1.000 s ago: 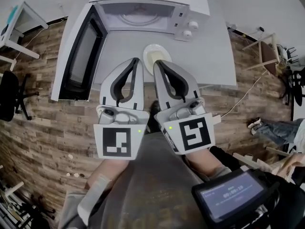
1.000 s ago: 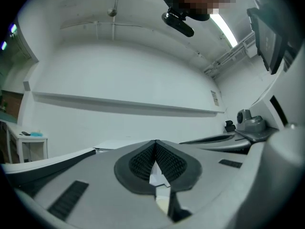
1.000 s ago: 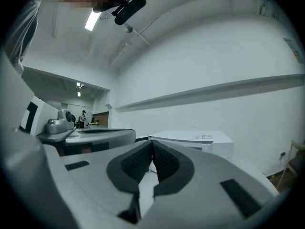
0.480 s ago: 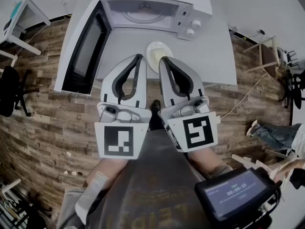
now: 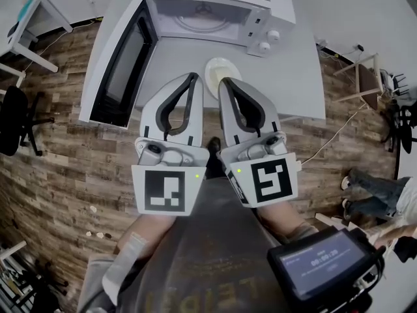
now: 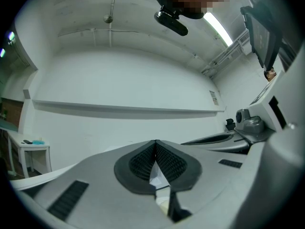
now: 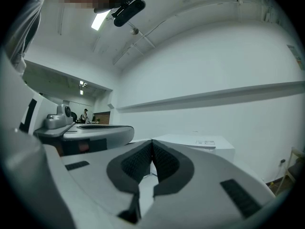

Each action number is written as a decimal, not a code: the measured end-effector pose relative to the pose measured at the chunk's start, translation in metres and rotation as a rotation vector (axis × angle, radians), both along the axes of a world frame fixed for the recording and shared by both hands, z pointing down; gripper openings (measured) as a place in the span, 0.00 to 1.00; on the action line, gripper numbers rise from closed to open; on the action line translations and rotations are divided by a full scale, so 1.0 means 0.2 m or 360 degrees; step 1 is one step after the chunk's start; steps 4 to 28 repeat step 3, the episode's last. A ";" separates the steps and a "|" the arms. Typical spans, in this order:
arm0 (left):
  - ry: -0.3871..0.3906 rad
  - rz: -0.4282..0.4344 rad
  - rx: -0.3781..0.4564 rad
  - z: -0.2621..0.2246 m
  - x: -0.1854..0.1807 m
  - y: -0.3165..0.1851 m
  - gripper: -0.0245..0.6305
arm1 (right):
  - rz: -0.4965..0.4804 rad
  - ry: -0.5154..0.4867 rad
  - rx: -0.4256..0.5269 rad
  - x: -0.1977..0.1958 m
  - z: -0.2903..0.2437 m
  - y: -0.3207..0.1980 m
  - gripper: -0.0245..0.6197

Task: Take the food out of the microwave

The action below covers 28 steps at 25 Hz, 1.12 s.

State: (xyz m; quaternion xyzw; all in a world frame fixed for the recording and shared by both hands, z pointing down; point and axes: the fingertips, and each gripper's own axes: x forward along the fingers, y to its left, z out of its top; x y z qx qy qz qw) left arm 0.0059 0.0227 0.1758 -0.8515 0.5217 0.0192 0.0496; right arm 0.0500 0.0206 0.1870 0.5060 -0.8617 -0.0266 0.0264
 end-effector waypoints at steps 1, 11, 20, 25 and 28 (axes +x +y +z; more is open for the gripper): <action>0.0000 0.0001 -0.0002 0.00 0.00 0.00 0.05 | 0.0001 0.0000 -0.0002 0.00 0.00 0.00 0.05; -0.0001 0.0004 -0.0010 0.00 -0.01 0.00 0.05 | 0.0003 -0.0001 -0.0005 -0.01 0.00 0.00 0.05; -0.0001 0.0004 -0.0010 0.00 -0.01 0.00 0.05 | 0.0003 -0.0001 -0.0005 -0.01 0.00 0.00 0.05; -0.0001 0.0004 -0.0010 0.00 -0.01 0.00 0.05 | 0.0003 -0.0001 -0.0005 -0.01 0.00 0.00 0.05; -0.0001 0.0004 -0.0010 0.00 -0.01 0.00 0.05 | 0.0003 -0.0001 -0.0005 -0.01 0.00 0.00 0.05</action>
